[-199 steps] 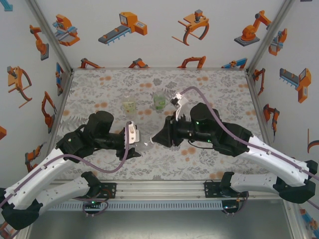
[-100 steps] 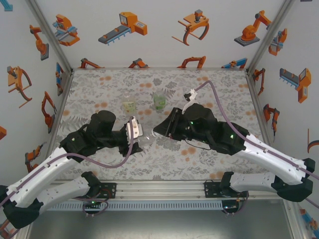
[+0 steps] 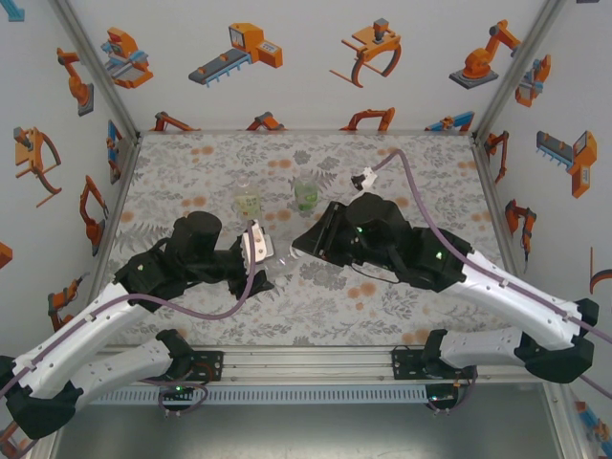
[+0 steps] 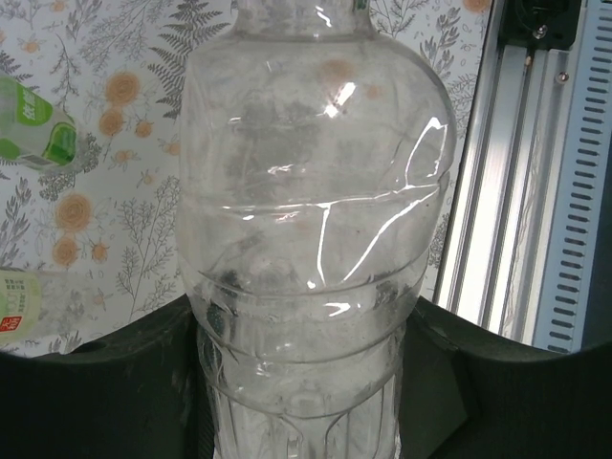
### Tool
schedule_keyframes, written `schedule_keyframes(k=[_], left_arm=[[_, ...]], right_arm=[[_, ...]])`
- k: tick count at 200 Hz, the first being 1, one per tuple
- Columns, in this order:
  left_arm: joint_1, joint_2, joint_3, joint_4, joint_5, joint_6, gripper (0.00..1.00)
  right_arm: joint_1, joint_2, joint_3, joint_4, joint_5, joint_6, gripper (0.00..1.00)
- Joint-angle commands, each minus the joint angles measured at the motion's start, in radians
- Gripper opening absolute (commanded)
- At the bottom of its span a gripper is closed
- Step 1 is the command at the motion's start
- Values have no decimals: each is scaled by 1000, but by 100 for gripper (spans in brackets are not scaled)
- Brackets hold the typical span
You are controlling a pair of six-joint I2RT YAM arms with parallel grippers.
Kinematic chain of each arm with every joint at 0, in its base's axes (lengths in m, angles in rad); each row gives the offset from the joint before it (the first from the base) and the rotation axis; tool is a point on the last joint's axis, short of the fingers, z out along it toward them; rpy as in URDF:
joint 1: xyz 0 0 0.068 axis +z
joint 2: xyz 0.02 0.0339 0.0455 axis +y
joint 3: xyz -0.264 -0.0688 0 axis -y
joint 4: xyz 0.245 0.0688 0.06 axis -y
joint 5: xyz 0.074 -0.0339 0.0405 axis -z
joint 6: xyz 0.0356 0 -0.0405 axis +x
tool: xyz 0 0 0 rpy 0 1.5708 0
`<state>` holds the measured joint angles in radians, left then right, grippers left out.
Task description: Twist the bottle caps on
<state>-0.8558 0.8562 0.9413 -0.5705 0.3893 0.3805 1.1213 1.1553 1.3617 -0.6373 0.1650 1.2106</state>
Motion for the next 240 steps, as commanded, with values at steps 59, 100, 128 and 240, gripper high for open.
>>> schedule_keyframes(k=[59,100,128,240], left_arm=[[-3,7,11,62,-2,3,0],[-3,3,7,63,33,17,0],[-3,8,8,64,40,21,0],[-3,1,5,65,68,26,0]], right_arm=[[12,21,37,-84,-36,5,23],[12,30,70,-85,-48,-31,36],[11,31,80,-83,-54,-42,41],[12,5,97,-56,-55,-180,61]])
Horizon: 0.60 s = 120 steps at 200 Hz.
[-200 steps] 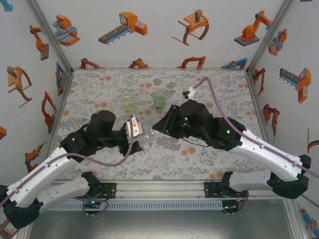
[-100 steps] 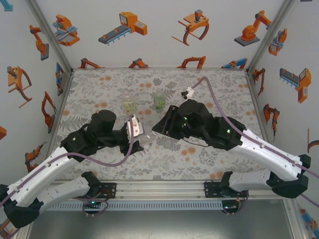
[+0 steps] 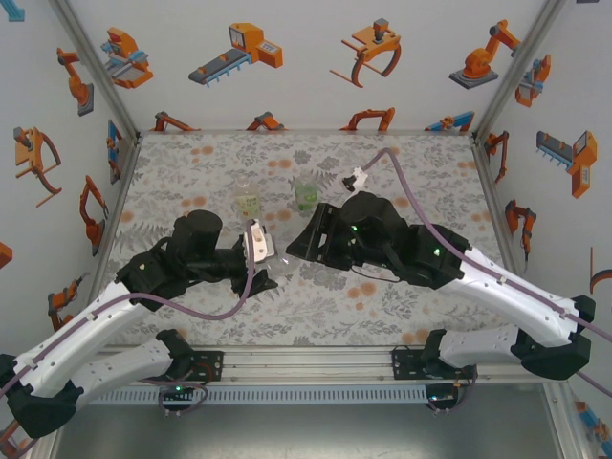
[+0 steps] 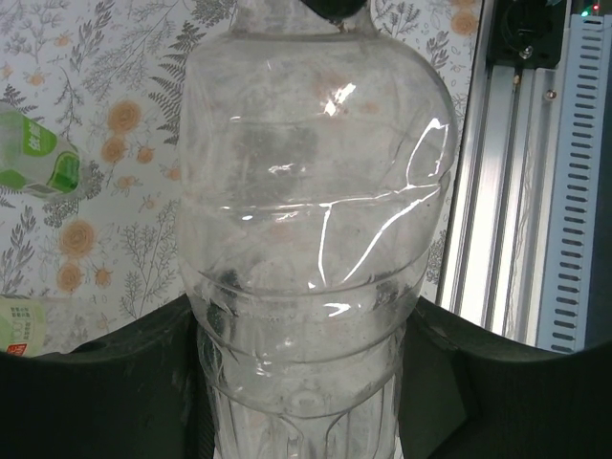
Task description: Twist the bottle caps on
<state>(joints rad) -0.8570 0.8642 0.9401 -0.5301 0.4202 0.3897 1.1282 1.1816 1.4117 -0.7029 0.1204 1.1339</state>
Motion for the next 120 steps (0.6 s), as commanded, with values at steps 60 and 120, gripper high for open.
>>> schedule_keyframes(k=[60,120], left_arm=[[-1,-26,2,15,123,53,0],[-1,-56,11,-28,249,80,0]], right_arm=[[4,-76,119,12,-51,-522,71],[4,-89,217,-104,-334,-1142,69]])
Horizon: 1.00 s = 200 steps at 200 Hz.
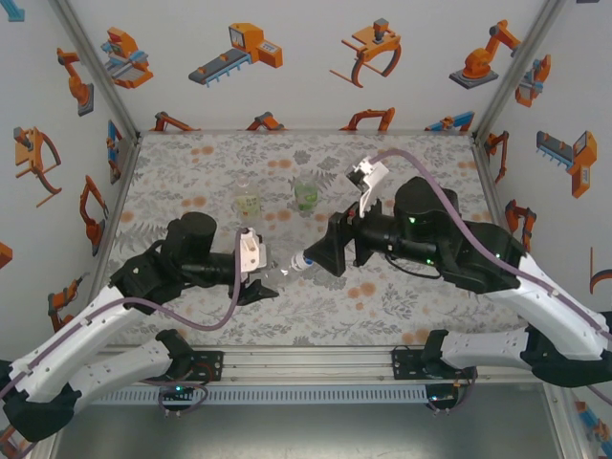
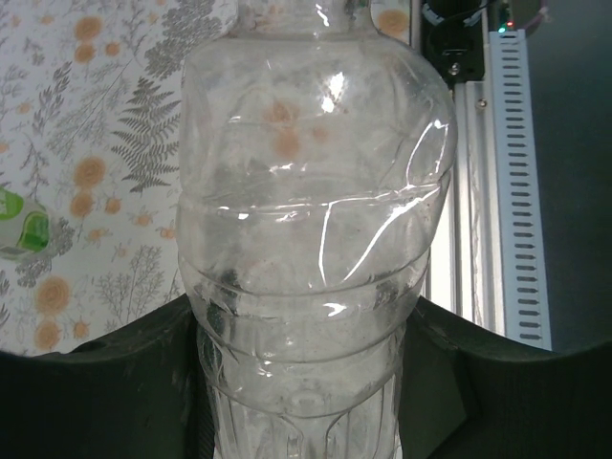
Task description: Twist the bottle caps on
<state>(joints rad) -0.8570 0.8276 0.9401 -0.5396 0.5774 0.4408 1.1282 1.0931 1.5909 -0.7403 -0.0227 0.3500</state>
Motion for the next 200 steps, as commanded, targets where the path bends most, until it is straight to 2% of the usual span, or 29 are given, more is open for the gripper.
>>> schedule_keyframes(k=[1,25,41,58,113,200], left_arm=[[-2,-19,12,-19,93,29,0],[-2,-24,18,-38,114,30,0],[-2,-28,22,-49,123,30,0],[-1,-37,21,-59,129,31,0],[-2,-41,20,-61,134,38,0],[-2,-37,21,-57,125,44,0]], right_arm=[[5,0,40,-69,-199,-373,69],[4,20,55,-134,-370,-626,69],[5,42,71,-167,-426,-738,68],[5,66,89,-176,-439,-791,66],[5,123,113,-142,-446,-812,54],[8,137,89,-109,-485,-787,47]])
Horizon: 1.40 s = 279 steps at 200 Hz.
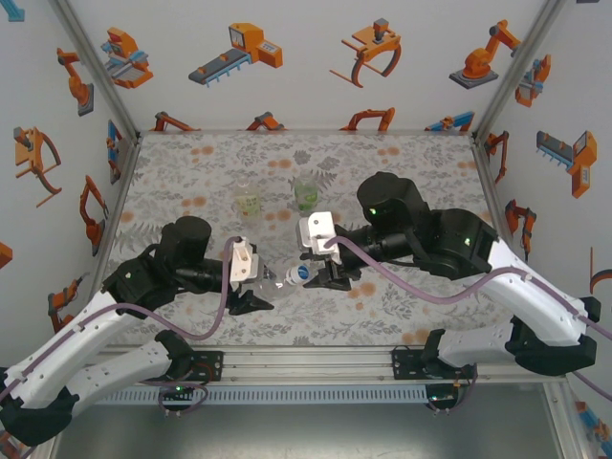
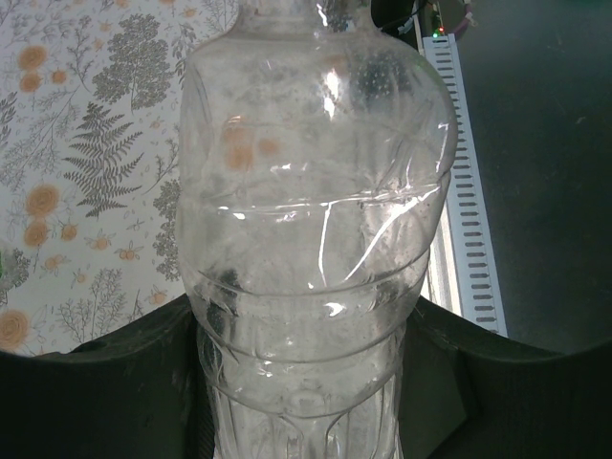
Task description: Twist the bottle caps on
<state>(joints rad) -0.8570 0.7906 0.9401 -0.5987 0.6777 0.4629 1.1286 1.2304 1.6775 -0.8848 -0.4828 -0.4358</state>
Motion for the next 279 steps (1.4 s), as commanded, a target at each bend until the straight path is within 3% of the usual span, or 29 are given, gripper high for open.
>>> schedule_keyframes(k=[1,111,143,166,207,240,279], left_arm=[[-2,1,21,2,24,22,0],[-2,1,19,22,22,10,0],[-2,1,20,23,12,10,0],[-2,-1,20,31,-6,-2,0],[-2,-2,15,44,-58,-28,0],[-1,4,10,62,-94,-23,0],[-2,19,8,93,-104,-15,0]], right_arm=[[7,1,2,36,-25,-1,47],[8,-9,-48,63,-8,27,39],[10,-15,-57,75,-7,43,30],[12,-20,-84,103,15,106,17],[15,-64,-191,231,170,492,0],[15,-76,-262,286,340,981,0],[16,-48,-309,266,397,1539,0]])
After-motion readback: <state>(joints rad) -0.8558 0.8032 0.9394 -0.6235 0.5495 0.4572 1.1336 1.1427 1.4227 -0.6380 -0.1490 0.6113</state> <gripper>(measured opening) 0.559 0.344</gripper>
